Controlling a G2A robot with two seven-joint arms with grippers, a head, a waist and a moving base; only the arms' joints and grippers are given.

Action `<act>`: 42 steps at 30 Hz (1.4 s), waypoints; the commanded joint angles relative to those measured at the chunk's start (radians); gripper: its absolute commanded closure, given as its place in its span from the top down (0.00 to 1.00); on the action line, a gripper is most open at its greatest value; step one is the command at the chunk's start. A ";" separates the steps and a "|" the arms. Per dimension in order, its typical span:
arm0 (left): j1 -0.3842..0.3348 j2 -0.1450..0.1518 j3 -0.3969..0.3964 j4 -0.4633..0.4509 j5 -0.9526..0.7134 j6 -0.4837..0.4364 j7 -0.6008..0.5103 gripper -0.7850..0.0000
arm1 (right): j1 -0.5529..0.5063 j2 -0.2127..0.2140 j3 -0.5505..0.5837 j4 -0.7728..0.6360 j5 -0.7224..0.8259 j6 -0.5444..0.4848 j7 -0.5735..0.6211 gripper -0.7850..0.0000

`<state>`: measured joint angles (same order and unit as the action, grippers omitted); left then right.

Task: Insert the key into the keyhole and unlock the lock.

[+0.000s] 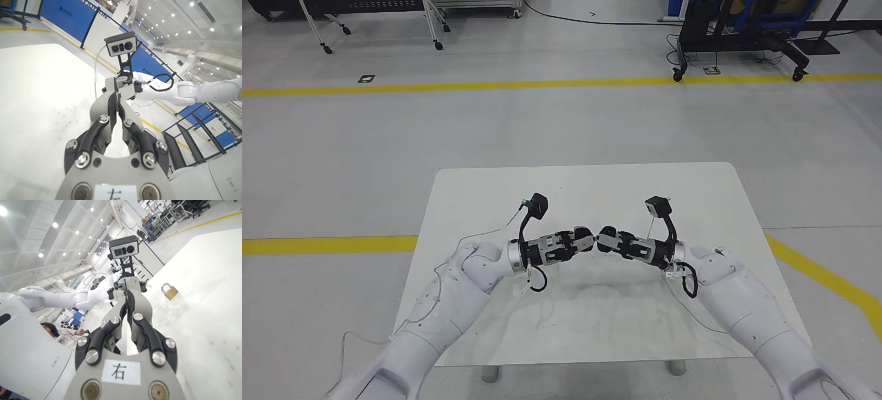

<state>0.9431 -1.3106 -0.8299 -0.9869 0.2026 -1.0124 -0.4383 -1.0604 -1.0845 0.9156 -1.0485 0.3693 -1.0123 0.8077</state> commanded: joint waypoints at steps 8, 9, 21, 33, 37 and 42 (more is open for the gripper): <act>-0.002 0.008 -0.004 0.001 0.043 0.000 0.043 0.00 | 0.008 0.008 -0.007 0.008 -0.003 0.000 0.000 0.17; -0.002 0.010 -0.003 0.001 0.047 0.000 0.043 0.00 | 0.009 0.009 -0.008 0.008 -0.009 0.000 0.000 0.19; -0.017 0.011 0.028 0.014 0.077 0.000 0.048 0.00 | 0.027 0.018 -0.037 0.030 -0.029 0.008 0.008 0.30; -0.024 0.011 0.054 0.018 0.075 0.000 0.058 0.00 | 0.050 0.016 -0.076 0.048 -0.015 0.001 0.001 0.13; -0.028 0.011 0.061 0.022 0.072 0.000 0.061 0.00 | 0.055 0.017 -0.086 0.052 -0.011 0.000 0.000 0.00; -0.030 0.012 0.065 0.026 0.076 0.000 0.073 0.00 | 0.061 0.019 -0.096 0.055 -0.004 0.000 0.000 0.00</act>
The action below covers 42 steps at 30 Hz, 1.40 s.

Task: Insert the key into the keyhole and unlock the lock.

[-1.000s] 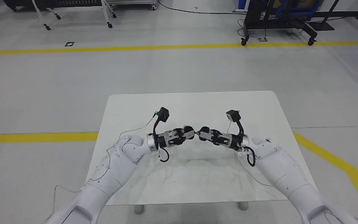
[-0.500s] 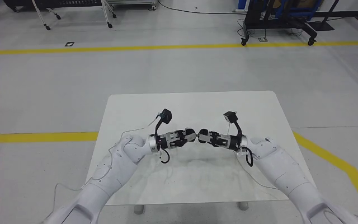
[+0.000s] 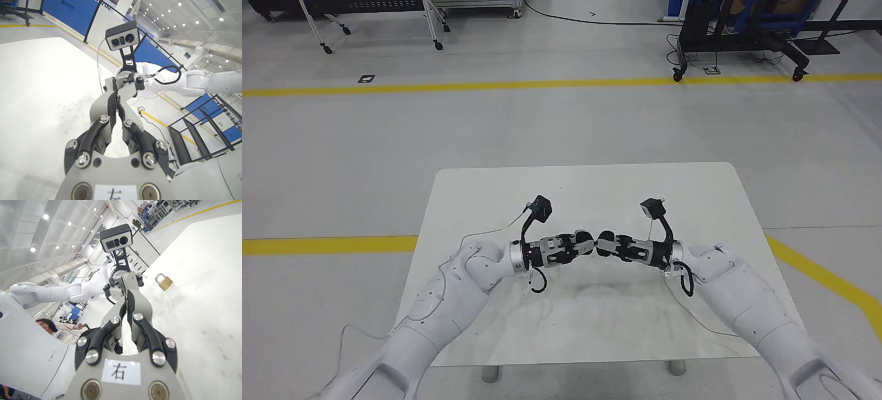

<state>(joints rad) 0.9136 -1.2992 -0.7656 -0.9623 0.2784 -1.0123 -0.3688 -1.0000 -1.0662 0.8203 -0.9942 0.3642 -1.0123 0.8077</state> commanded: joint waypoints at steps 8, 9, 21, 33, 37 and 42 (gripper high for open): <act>-0.002 0.002 0.003 0.004 0.010 0.000 0.024 0.00 | 0.002 0.006 -0.004 -0.001 0.017 0.000 0.000 0.00; -0.002 0.002 0.003 0.003 0.011 0.000 0.028 0.00 | 0.002 0.006 -0.004 -0.001 0.019 0.000 0.000 0.12; -0.001 0.008 0.004 -0.002 0.014 0.000 0.046 0.00 | 0.001 0.012 -0.004 0.001 0.032 0.000 0.000 0.23; -0.007 0.011 0.015 0.001 0.010 0.000 0.041 0.00 | 0.002 0.016 -0.006 -0.001 0.036 0.000 0.000 0.00; -0.009 0.011 0.020 0.005 0.003 0.000 0.041 1.00 | 0.001 0.018 -0.001 -0.002 0.035 0.000 0.000 0.00; -0.011 0.014 0.008 0.009 -0.001 0.000 0.063 1.00 | -0.008 0.023 0.022 -0.009 0.035 0.000 0.000 0.00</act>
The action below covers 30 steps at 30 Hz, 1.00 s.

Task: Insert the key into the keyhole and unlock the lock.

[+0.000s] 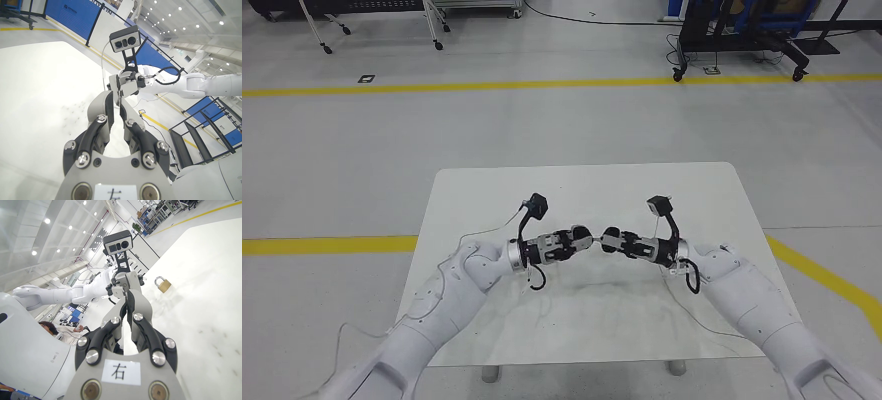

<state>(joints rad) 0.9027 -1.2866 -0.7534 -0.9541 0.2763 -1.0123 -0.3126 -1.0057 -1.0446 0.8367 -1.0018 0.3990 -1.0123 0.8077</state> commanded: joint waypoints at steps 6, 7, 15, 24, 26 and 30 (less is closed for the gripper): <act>0.001 0.023 -0.061 -0.060 0.054 0.000 0.045 1.00 | -0.019 0.011 0.063 -0.007 -0.025 0.000 -0.007 0.00; 0.006 0.030 -0.076 -0.085 0.072 0.000 0.048 1.00 | -0.022 0.012 0.068 -0.008 -0.026 0.000 -0.009 0.00; 0.195 0.117 -0.266 -0.472 0.365 0.263 -0.110 1.00 | -0.022 0.012 0.068 -0.008 -0.026 0.000 -0.009 0.00; 0.518 0.178 -0.429 -0.878 0.674 0.777 -0.429 1.00 | -0.022 0.012 0.068 -0.008 -0.026 0.000 -0.009 0.00; 0.545 0.180 -0.443 -0.887 0.687 0.811 -0.422 1.00 | -0.022 0.012 0.068 -0.008 -0.026 0.000 -0.009 0.00; 0.556 0.177 -0.449 -0.838 0.725 0.920 -0.402 1.00 | -0.022 0.012 0.068 -0.008 -0.026 0.000 -0.009 0.00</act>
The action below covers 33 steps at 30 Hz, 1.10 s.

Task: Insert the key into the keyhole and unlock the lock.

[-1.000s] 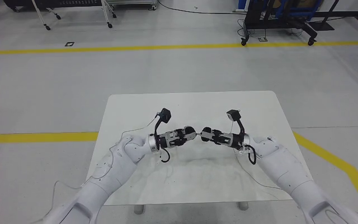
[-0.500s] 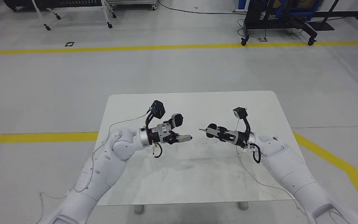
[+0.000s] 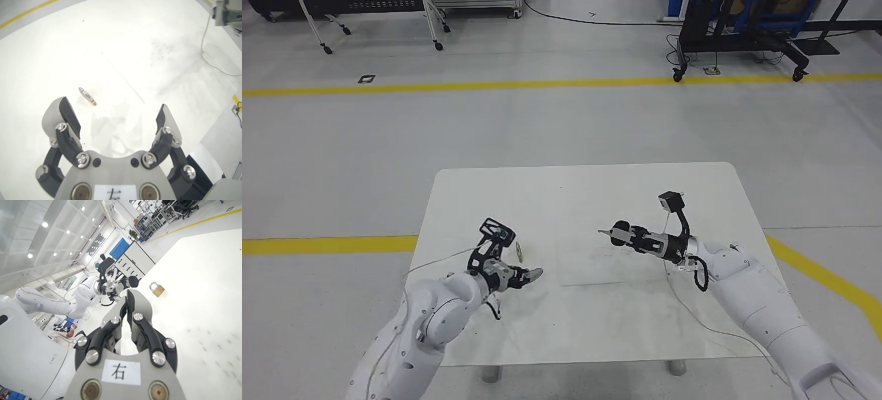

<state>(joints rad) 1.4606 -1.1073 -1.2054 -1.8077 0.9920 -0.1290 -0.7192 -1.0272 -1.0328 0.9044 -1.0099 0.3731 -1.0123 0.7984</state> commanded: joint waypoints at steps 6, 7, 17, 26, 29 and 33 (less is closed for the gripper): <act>-0.045 -0.014 0.049 0.098 0.025 0.081 0.022 0.95 | 0.000 0.000 0.000 0.000 0.000 0.000 0.000 0.00; -0.054 -0.016 0.056 0.113 0.027 0.083 0.029 0.95 | 0.000 0.000 0.000 0.000 0.000 0.000 0.000 0.00; -0.110 -0.034 0.095 0.197 0.029 0.131 0.063 0.45 | 0.000 0.000 0.000 0.000 0.000 0.000 0.000 0.00; -0.142 -0.045 0.117 0.233 0.039 0.146 0.072 0.39 | 0.000 0.000 0.000 0.000 0.000 0.000 0.000 0.00; -0.151 -0.048 0.123 0.237 0.046 0.149 0.075 0.35 | 0.000 0.000 0.000 0.000 0.000 0.000 0.000 0.00; -0.159 -0.051 0.130 0.240 0.061 0.153 0.071 0.34 | 0.000 0.000 0.000 0.000 0.000 0.000 0.000 0.00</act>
<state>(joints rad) 1.3039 -1.1575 -1.0763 -1.5679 1.0505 0.0232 -0.6470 -1.0272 -1.0328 0.9044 -1.0099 0.3731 -1.0123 0.7984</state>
